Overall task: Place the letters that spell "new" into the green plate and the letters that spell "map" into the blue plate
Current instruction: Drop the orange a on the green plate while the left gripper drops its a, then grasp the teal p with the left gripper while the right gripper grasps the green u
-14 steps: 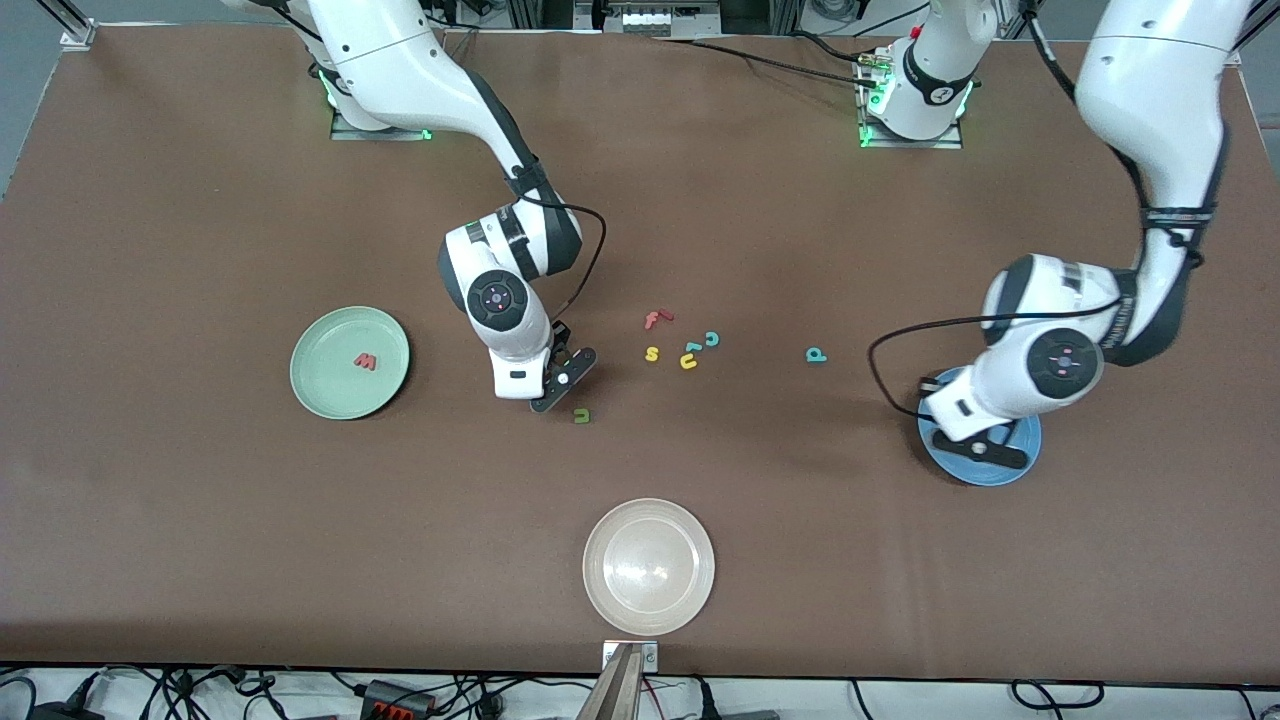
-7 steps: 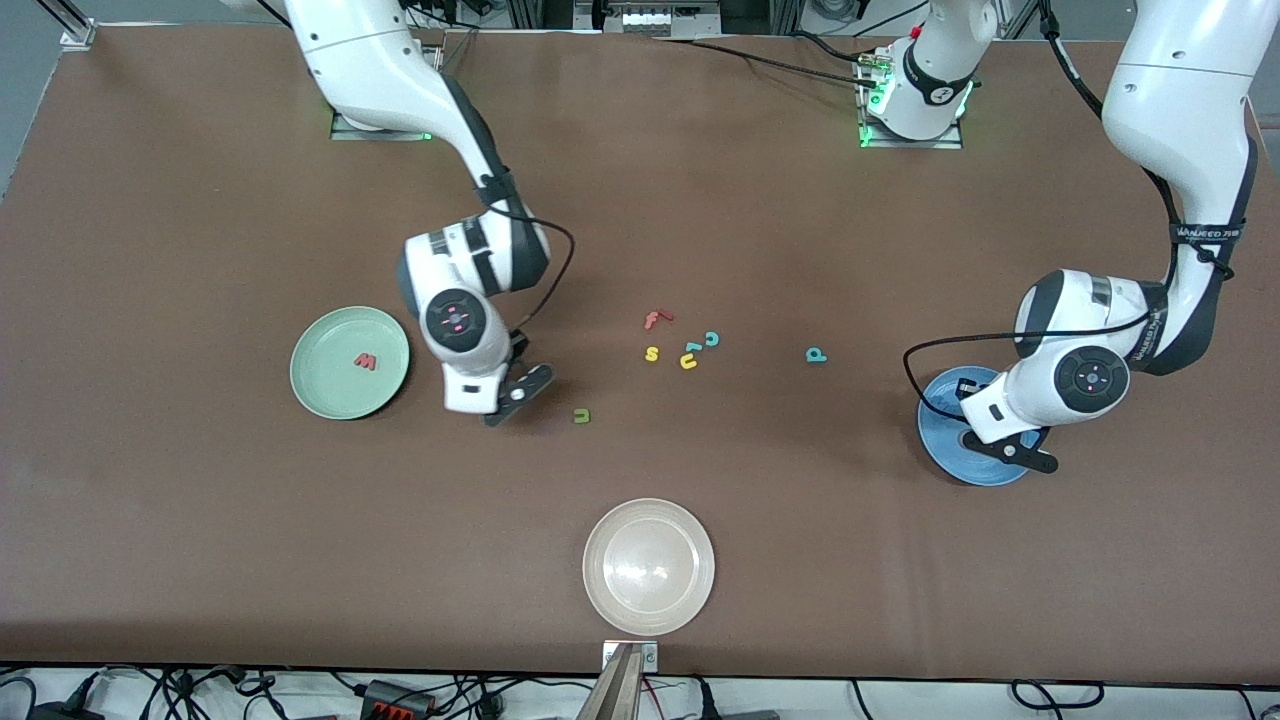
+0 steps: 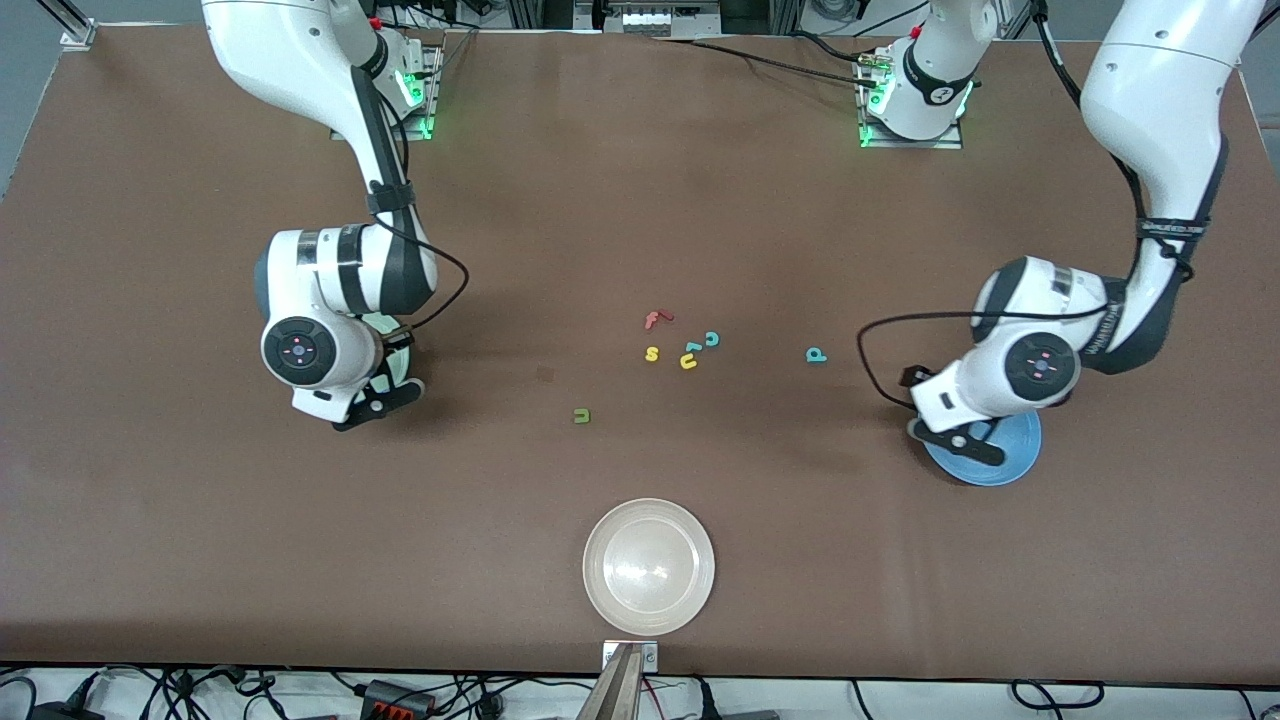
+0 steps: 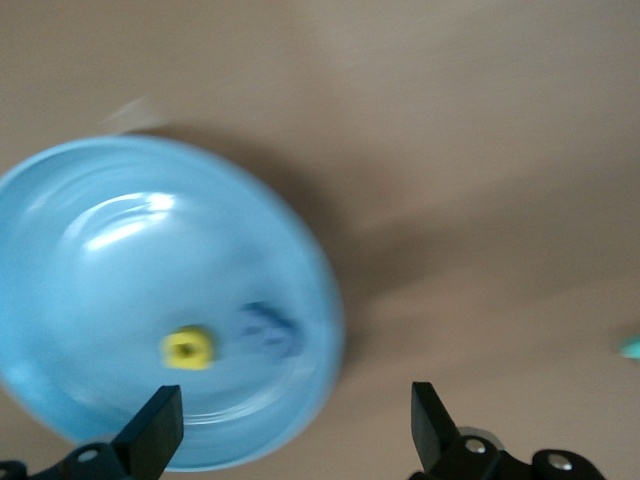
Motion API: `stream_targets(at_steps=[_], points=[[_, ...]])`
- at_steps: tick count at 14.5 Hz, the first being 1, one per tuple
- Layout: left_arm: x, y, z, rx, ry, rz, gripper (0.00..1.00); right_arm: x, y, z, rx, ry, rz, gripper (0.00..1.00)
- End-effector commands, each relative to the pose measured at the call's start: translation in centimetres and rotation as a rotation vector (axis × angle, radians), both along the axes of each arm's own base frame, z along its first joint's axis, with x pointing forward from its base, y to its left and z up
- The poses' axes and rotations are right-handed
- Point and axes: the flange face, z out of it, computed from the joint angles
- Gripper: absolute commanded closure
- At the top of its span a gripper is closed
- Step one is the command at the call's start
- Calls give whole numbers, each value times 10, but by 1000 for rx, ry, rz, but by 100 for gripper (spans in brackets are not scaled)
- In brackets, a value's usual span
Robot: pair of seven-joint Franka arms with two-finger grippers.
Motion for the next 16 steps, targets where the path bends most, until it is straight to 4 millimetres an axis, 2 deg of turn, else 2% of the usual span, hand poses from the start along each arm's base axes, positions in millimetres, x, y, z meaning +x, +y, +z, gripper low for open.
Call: stream_targets(at_steps=[1, 2, 4, 6, 7, 9, 10, 11, 12, 13, 15, 16], points=[[-20, -51, 12, -28, 11, -97, 0, -24, -11, -29, -8, -18, -35, 88], [-29, -71, 10, -58, 29, -209, 0, -28, -16, -38, -8, -47, -35, 87], [-49, -99, 5, -82, 63, -360, 0, -36, -23, -54, -10, -73, -39, 87], [-71, -124, -1, -93, 90, -431, 0, -39, -23, -51, -5, -63, -44, 87], [-76, -131, -3, -65, 81, -484, 0, -39, -23, -47, 3, -60, -52, 87], [-91, -157, -10, 28, 62, -677, 0, -40, -23, -46, 33, -48, -90, 82], [-94, -160, -16, 41, 69, -733, 0, -39, -24, -47, 37, -49, -96, 69], [-93, -158, -26, 39, 79, -787, 0, -37, -27, -46, 37, -53, -104, 9], [-87, -155, -32, 24, 54, -865, 0, -35, -30, -46, 38, -55, -110, 0], [-84, -150, -38, -8, 42, -921, 0, -35, -31, -46, 36, -57, -112, 0], [-77, -126, -58, -75, 38, -981, 0, -23, -24, -34, 46, -86, -100, 0], [-79, -126, -60, -89, 31, -1010, 1, -15, -14, -24, 57, -113, -87, 0]])
